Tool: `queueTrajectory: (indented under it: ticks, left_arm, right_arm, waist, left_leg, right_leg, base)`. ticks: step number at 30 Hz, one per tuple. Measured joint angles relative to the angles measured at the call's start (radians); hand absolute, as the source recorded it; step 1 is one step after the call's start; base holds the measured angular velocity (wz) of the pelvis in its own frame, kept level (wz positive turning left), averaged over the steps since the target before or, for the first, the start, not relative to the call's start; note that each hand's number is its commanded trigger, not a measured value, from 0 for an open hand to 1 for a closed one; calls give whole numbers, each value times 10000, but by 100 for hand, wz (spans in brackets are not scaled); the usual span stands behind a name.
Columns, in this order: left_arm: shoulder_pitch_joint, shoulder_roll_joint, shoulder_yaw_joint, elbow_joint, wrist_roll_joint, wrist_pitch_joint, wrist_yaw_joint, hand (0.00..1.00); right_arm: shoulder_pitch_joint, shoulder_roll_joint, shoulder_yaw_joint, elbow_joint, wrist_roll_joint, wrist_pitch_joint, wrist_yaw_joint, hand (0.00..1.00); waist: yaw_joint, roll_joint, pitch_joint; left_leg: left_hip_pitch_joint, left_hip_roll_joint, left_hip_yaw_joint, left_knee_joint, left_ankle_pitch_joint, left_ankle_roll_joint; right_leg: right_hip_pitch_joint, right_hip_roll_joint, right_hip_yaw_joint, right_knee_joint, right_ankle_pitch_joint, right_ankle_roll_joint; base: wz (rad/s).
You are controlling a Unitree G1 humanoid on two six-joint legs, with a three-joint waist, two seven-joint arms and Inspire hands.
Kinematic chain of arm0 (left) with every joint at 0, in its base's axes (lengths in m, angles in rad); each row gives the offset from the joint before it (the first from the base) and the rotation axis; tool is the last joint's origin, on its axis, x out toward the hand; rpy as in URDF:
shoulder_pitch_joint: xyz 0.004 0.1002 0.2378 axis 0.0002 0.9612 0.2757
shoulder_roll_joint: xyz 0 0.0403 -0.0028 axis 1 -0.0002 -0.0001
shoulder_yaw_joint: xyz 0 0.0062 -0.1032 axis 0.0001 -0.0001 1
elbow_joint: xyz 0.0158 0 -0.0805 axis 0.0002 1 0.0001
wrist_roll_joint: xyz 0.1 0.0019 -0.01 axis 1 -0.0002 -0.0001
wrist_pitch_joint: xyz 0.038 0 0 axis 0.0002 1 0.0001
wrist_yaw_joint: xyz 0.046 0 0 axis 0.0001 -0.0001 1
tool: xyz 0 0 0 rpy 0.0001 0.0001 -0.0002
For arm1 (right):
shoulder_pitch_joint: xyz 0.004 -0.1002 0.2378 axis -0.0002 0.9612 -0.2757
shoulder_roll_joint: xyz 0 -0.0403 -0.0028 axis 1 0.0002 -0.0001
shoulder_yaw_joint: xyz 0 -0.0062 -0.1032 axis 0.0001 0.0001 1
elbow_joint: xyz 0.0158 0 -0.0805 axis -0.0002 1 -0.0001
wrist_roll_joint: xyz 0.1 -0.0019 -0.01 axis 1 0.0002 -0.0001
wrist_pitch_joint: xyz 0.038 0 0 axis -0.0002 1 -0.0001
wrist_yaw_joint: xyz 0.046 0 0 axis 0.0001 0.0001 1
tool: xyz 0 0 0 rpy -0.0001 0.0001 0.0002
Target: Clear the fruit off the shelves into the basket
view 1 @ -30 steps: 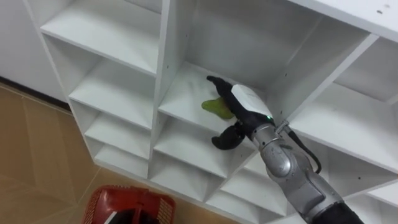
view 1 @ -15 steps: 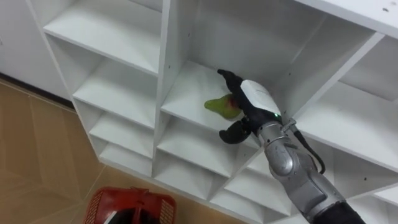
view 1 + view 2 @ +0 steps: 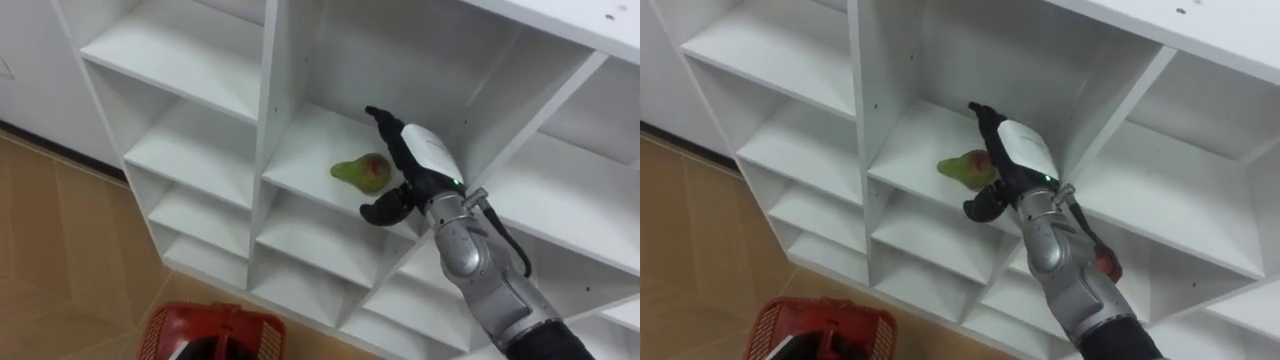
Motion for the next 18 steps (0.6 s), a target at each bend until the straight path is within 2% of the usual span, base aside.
queueTrajectory:
  ticks: [2,3,6,10,14,15,18]
  left_arm:
    - [24,44,71,0,-3,0,-80,100]
    - [20,49,122,-5,-3,0,-97,100]
    - [-17,45,132,-4,2,10,-102,100]
    - [-14,48,135,-4,-15,10,-90,100]
    - [-33,58,149,-46,-19,11,-79,100]
    - [-15,58,147,-115,-7,11,-64,100]
    - [16,91,135,-218,-2,28,-45,100]
  right_arm:
    - [-19,-2,-26,65,-23,100,103,0]
    - [-44,-1,-24,66,-14,184,202,0]
    - [-58,-5,-21,105,-14,279,326,0]
    - [-225,21,-2,458,-69,373,551,0]
    - [-492,32,-1,975,-144,614,776,0]
    - [-589,32,3,1067,-145,628,771,0]
    - [-822,40,17,1343,-141,635,759,0]
  waist:
    - [-2,-74,-9]
    - [32,-115,19]
    - [237,-165,42]
    - [262,-181,57]
    - [447,-244,105]
    - [469,-273,162]
    - [535,-335,188]
  left_leg:
    - [22,-11,-51,8,4,0]
    - [75,-10,-56,8,5,1]
    - [138,-18,-58,-13,3,3]
    - [146,-27,-210,2,11,14]
    - [161,-39,-242,0,13,14]
    - [202,-35,-242,-14,14,14]
    - [266,-28,-241,-76,13,15]
  right_leg:
    - [48,-11,-91,1,0,0]
    - [101,-12,-102,2,0,0]
    - [149,7,-94,3,0,1]
    - [196,-22,-125,7,0,1]
    - [217,-59,-121,0,-6,10]
    - [252,-58,-110,-1,-11,19]
    - [290,-48,-108,-6,-14,24]
  base:
    - [8]
    - [4]
    - [0]
    - [10]
    - [0]
    - [0]
    - [0]
